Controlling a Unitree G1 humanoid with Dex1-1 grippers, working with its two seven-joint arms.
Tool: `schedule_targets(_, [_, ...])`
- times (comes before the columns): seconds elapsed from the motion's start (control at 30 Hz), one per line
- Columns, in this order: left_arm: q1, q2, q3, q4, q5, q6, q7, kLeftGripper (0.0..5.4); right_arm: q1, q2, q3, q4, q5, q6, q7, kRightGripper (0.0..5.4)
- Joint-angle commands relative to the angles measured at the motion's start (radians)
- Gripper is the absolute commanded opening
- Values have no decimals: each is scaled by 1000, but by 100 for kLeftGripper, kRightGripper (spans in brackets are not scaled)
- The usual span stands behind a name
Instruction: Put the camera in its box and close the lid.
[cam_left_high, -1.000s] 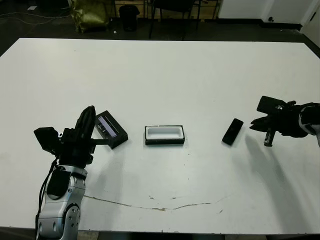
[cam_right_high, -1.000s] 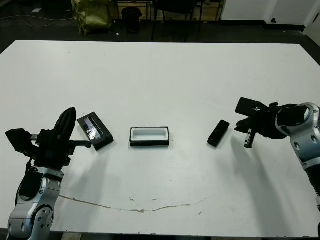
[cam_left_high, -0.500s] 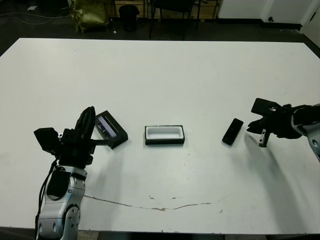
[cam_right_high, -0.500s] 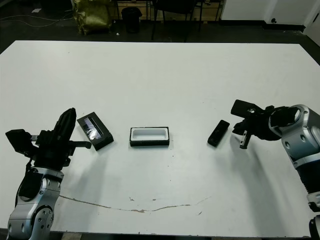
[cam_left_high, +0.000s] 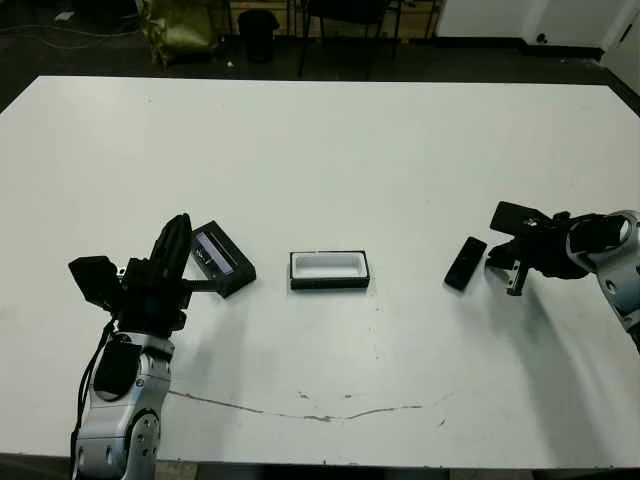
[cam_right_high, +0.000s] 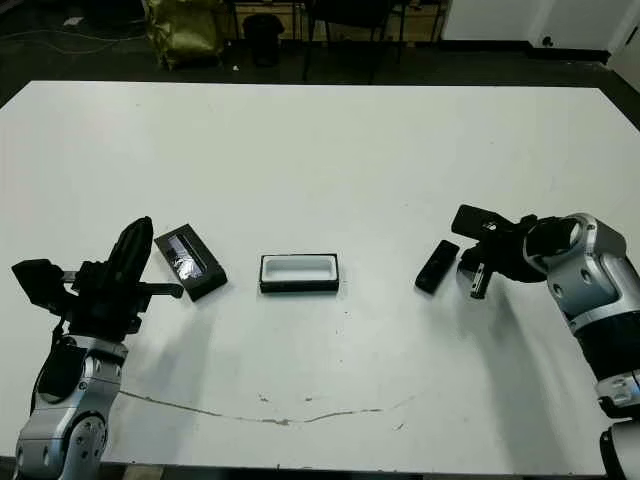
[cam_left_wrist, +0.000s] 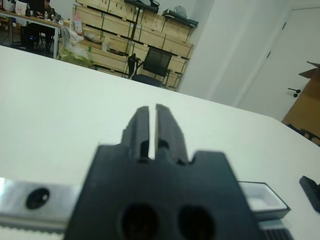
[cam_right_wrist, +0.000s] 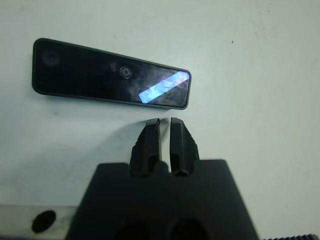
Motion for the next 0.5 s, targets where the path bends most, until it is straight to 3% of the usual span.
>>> schedule_targets(0.03, [16,7,1,0,6,15,7,3,-8,17,16,52,-16,-19,-19,0])
schedule_targets(0.5, [15,7,1,13,5,-3,-5,3,-46,49,32,108,-30,-23,-13,0])
